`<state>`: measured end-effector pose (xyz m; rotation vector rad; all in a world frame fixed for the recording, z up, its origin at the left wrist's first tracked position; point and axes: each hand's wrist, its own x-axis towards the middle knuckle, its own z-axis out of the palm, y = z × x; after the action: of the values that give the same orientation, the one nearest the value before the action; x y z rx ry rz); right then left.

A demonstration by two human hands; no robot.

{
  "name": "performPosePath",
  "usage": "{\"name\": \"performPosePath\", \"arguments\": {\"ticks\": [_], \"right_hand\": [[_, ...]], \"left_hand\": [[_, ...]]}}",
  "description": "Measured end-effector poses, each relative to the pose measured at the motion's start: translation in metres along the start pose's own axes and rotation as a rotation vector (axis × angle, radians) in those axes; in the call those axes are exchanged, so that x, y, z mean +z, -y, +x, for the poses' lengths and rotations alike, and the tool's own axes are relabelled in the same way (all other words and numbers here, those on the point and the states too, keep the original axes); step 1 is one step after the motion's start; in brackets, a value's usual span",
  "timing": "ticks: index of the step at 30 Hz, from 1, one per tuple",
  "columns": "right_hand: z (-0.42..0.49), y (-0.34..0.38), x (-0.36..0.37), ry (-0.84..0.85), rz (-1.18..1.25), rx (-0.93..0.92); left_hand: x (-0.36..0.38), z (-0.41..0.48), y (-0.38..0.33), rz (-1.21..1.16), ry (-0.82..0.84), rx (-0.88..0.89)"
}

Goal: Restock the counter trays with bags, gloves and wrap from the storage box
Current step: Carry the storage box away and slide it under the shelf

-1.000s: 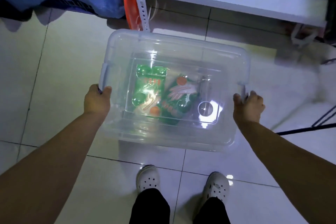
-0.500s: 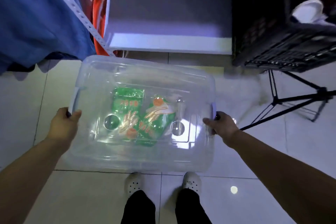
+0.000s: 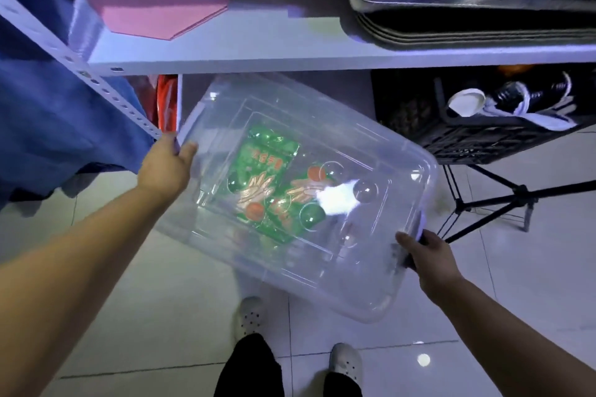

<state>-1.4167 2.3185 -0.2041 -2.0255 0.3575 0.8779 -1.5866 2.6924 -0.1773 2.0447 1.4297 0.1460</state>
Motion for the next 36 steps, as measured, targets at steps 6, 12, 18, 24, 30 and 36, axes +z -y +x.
{"name": "performPosePath", "arguments": {"ticks": [6, 12, 18, 24, 30, 36], "right_hand": [[-0.002, 0.01, 0.029, -0.161, 0.178, 0.061], [-0.011, 0.026, 0.053, -0.264, 0.245, 0.123], [-0.025, 0.056, 0.077, -0.322, 0.254, 0.14], [-0.035, 0.07, 0.105, -0.342, 0.195, 0.21], [-0.044, 0.086, 0.167, -0.237, 0.242, 0.218], [-0.057, 0.126, 0.233, 0.086, 0.466, 0.217]], "left_hand": [[0.004, 0.059, -0.018, -0.067, 0.202, 0.079], [-0.008, 0.065, -0.003, 0.068, 0.219, 0.179], [-0.009, -0.015, 0.007, -0.428, 0.21, -0.147], [0.006, -0.039, -0.014, -0.667, 0.544, -0.347], [-0.01, 0.0, -0.011, -0.7, 0.397, -0.34], [-0.015, -0.016, 0.012, -0.741, 0.362, -0.497]]}}
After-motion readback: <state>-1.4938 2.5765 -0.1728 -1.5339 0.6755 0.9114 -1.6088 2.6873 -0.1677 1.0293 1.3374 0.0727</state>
